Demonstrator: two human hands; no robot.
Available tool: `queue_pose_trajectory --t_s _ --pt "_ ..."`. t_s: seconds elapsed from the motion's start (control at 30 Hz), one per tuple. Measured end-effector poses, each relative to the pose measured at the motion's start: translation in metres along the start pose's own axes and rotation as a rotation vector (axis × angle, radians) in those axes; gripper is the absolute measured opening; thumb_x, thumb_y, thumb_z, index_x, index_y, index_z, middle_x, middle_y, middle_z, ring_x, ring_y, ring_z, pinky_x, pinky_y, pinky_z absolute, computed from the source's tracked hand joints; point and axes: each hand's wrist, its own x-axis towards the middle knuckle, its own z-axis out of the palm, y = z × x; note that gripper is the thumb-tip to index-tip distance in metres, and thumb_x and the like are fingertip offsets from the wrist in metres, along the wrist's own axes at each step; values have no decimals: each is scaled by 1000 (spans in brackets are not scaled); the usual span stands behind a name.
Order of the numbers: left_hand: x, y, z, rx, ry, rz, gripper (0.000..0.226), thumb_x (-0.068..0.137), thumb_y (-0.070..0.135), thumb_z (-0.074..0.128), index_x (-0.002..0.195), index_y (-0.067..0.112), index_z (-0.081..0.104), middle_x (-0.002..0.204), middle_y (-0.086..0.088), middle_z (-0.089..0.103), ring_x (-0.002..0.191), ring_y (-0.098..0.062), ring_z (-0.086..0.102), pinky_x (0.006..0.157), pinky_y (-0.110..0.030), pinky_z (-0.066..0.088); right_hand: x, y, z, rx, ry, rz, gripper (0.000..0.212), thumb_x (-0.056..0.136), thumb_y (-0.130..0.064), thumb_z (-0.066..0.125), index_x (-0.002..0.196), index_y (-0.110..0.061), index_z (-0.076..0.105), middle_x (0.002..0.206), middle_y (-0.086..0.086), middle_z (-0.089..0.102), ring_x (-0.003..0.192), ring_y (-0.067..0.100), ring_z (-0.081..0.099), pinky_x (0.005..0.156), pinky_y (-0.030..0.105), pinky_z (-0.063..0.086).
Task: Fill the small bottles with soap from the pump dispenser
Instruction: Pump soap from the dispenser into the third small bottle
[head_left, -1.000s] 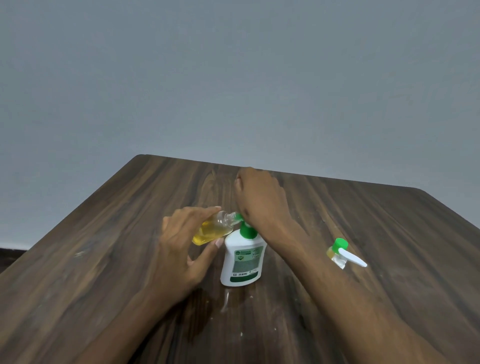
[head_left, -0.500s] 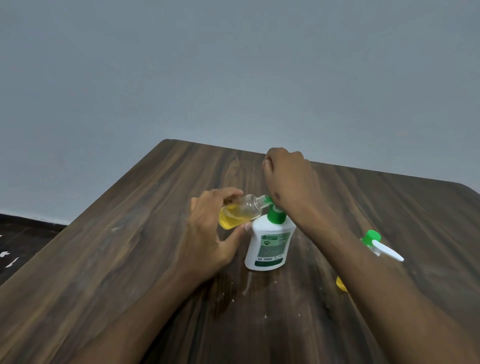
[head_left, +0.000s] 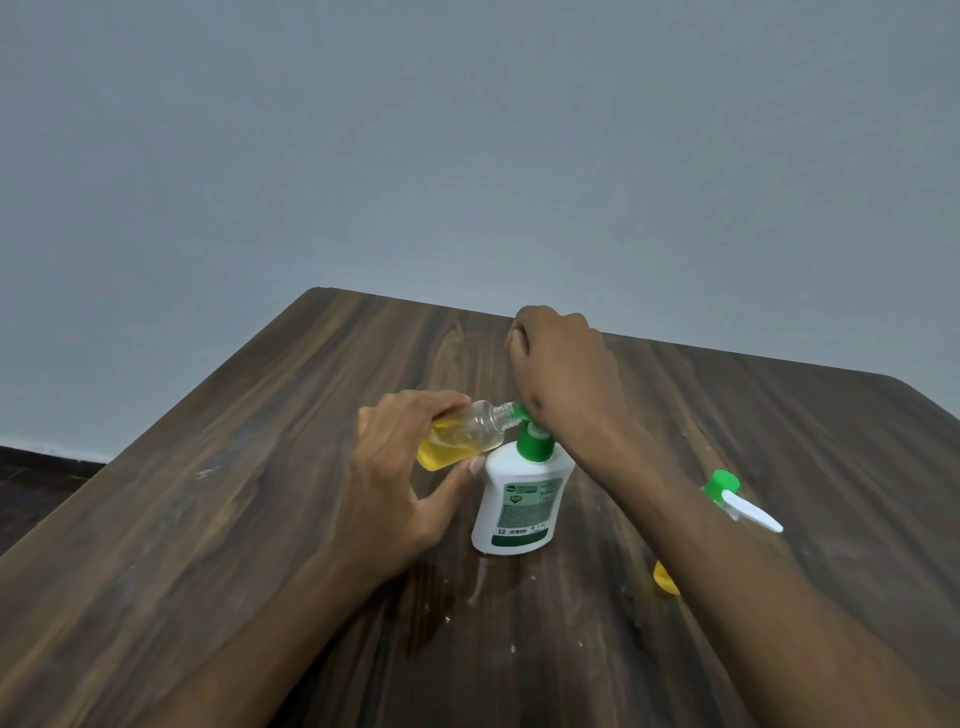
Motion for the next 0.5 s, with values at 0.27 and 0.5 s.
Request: queue_pose_trajectory --t_s 0.27,0.5 --pt "0 -1 2 18 24 31 40 86 32 78 119 13 68 114 5 69 102 -19 63 85 -50 46 -1 -2 -1 15 5 7 14 100 -14 48 94 -15 61 84 3 62 73 26 59 60 36 45" --pt "1 -3 2 39 41 38 40 85 30 81 118 11 70 113 4 69 102 -20 64 85 -49 46 -2 -2 -2 25 -25 21 20 102 -15 44 93 -14 62 84 4 63 73 26 57 59 34 39"
